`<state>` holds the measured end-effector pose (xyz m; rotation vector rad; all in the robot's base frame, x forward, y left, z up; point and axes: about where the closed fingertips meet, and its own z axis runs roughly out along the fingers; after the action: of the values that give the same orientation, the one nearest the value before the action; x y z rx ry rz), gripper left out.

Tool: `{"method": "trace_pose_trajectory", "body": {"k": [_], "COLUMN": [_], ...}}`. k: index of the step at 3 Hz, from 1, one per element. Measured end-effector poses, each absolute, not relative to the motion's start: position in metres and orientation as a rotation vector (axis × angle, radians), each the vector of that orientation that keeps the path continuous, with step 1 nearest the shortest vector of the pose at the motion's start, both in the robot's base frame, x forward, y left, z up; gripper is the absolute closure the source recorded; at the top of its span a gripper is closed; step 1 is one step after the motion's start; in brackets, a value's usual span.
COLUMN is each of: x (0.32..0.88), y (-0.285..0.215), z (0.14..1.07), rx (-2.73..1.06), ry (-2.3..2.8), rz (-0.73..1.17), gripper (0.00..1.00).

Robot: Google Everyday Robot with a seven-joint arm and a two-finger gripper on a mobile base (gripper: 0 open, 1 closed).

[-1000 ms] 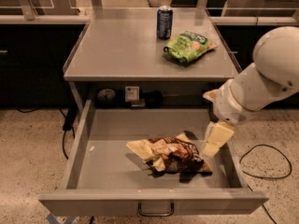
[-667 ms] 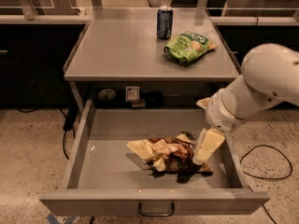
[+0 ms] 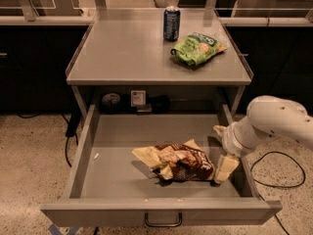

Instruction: Pick brown chip bag from top drawer and place on counter

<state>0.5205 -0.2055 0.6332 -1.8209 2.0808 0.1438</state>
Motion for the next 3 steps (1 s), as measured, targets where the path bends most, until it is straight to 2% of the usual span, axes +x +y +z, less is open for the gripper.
{"method": "trace_pose_trajectory", "body": {"k": [1,3], "x": [0.5706,0.575], "y": [-0.2342,-0.2268], "z": [0.5965,0.5939], "rx": [-1.827,-1.834], "ry": [2.016,2.001], "rz": [0.012,0.012], "gripper": [0.0,0.0]}}
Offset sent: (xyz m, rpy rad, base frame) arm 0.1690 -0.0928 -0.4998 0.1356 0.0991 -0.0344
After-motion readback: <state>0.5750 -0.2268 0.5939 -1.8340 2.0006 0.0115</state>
